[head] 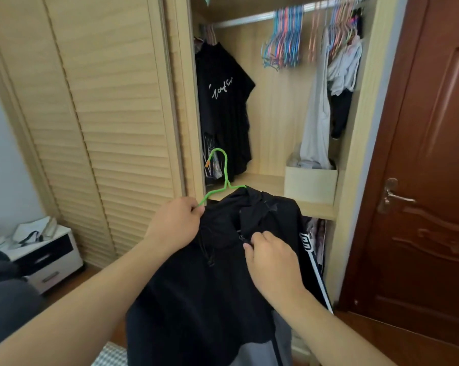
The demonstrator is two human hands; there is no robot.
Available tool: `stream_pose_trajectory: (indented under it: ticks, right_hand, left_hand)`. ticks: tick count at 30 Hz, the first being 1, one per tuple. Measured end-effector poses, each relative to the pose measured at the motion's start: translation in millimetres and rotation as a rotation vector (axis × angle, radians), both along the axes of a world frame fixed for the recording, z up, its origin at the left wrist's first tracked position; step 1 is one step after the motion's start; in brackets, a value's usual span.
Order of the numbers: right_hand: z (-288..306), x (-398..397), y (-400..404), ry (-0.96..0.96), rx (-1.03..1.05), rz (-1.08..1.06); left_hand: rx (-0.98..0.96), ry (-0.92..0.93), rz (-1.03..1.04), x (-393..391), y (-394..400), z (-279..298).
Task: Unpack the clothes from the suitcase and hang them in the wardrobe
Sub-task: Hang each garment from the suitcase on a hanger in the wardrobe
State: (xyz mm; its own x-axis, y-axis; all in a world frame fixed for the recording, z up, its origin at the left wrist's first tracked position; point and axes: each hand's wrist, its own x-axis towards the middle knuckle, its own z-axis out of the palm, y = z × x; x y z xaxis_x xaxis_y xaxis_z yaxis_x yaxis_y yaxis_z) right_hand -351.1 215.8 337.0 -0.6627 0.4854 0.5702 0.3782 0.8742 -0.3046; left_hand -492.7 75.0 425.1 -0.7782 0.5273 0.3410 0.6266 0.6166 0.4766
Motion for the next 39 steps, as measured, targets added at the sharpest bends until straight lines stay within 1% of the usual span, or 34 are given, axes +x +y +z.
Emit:
stream_pose_trajectory:
  ticks: [1, 2, 4, 5, 6, 7, 8, 9, 10, 11, 12, 14, 15, 16, 17, 18, 20, 24, 26, 29, 31, 32, 34, 36, 38, 39]
  right_hand:
    - [3.4, -5.5, -1.6, -0.027, -0.122, 0.032]
    - [10.5, -11.0, -3.2, -0.001, -0.457, 0.082]
    - [25.8, -21.1, -4.2, 0.101, -1.288, 0.175]
    - [31.4, -25.3, -4.5, 0.122, -1.576, 0.186]
    - [34.0, -31.6, -3.0, 0.122, -1.702, 0.184]
    - [37.1, -38.4, -3.4, 0.100, -1.709, 0.172]
    - [40.5, -45.2, -4.6, 0.065, -1.659, 0.162]
    - [45.1, -51.3, -5.3, 0.063, -1.607, 0.146]
    - [50.4, -57.2, -5.8, 0.103, -1.570, 0.148]
    - [54.9, -63.8, -5.7, 0.159, -1.564, 0.155]
    - [58.9, -68.9, -6.8, 0.208, -1.574, 0.177]
    - [62.9, -77.6, -11.8, 0.232, -1.577, 0.209]
    - [62.0, -82.5, -14.4, 0.226, -1.565, 0.212]
    - [60.2, -87.3, -18.2, 0.226, -1.557, 0.218]
    - [57.1, -91.4, -22.7, 0.230, -1.562, 0.217]
    - [52.1, -95.1, -26.5, 0.235, -1.568, 0.214]
    - [38.6, -101.2, -29.7, 0.250, -1.581, 0.225]
    - [15.9, -105.4, -23.3, 0.238, -1.659, 0.244]
    - [9.3, -108.1, -17.0, 0.261, -1.694, 0.215]
    - [-2.0, -114.1, -11.5, 0.272, -1.732, 0.199]
    - [-9.4, -117.8, -7.3, 0.284, -1.752, 0.199]
    - [-11.6, -119.3, -4.5, 0.300, -1.757, 0.198]
    - [-12.3, -121.7, 2.4, 0.337, -1.753, 0.201]
    - [-9.8, -124.3, 10.7, 0.367, -1.720, 0.208]
    - [-5.7, -129.0, 20.1, 0.388, -1.679, 0.193]
    - [-3.1, -132.4, 24.7, 0.396, -1.672, 0.186]
  left_hand:
    - [0.013, -0.020, -0.006, -4.1, -0.4, 1.0]
    - [0.031, -0.046, -0.015, -8.3, -1.3, 1.3]
    - [0.070, -0.105, -0.044, -17.9, -3.5, 0.3]
    - [0.081, -0.131, -0.058, -22.4, -5.2, -0.1]
    - [0.090, -0.149, -0.071, -26.9, -6.5, -1.3]
    - [0.093, -0.149, -0.089, -31.2, -7.5, -2.7]
    - [0.087, -0.136, -0.109, -35.5, -9.1, -4.9]
    - [0.082, -0.112, -0.132, -38.0, -10.6, -6.9]
    - [0.070, -0.069, -0.155, -40.1, -12.6, -9.5]
    - [0.028, 0.030, -0.175, -43.6, -15.3, -14.2]
    - [-0.036, 0.203, -0.204, -47.2, -18.3, -20.3]
    - [-0.164, 0.581, -0.309, -56.8, -20.9, -35.2]
    - [-0.201, 0.712, -0.332, -62.5, -20.4, -40.3]
    - [-0.208, 0.783, -0.321, -70.0, -19.1, -43.0]
    - [-0.196, 0.813, -0.277, -76.7, -17.3, -44.4]
    - [-0.179, 0.745, -0.223, -81.4, -16.1, -44.1]
    - [-0.140, 0.499, -0.142, -87.6, -13.0, -43.0]
    - [-0.101, 0.152, -0.115, -98.2, -2.7, -48.5]
    - [-0.070, -0.093, -0.145, -106.1, 2.0, -49.2]
    - [0.062, -0.457, -0.207, -119.3, 4.2, -50.5]
    - [0.127, -0.633, -0.278, -125.7, 2.2, -50.9]
    - [0.136, -0.672, -0.329, -128.1, 1.2, -51.2]
    - [0.119, -0.617, -0.439, -132.4, 2.9, -52.4]
    - [0.064, -0.481, -0.494, -134.9, 9.4, -55.0]
    - [-0.007, -0.350, -0.462, -137.2, 20.7, -59.6]
    - [-0.049, -0.247, -0.414, -137.7, 26.9, -63.2]
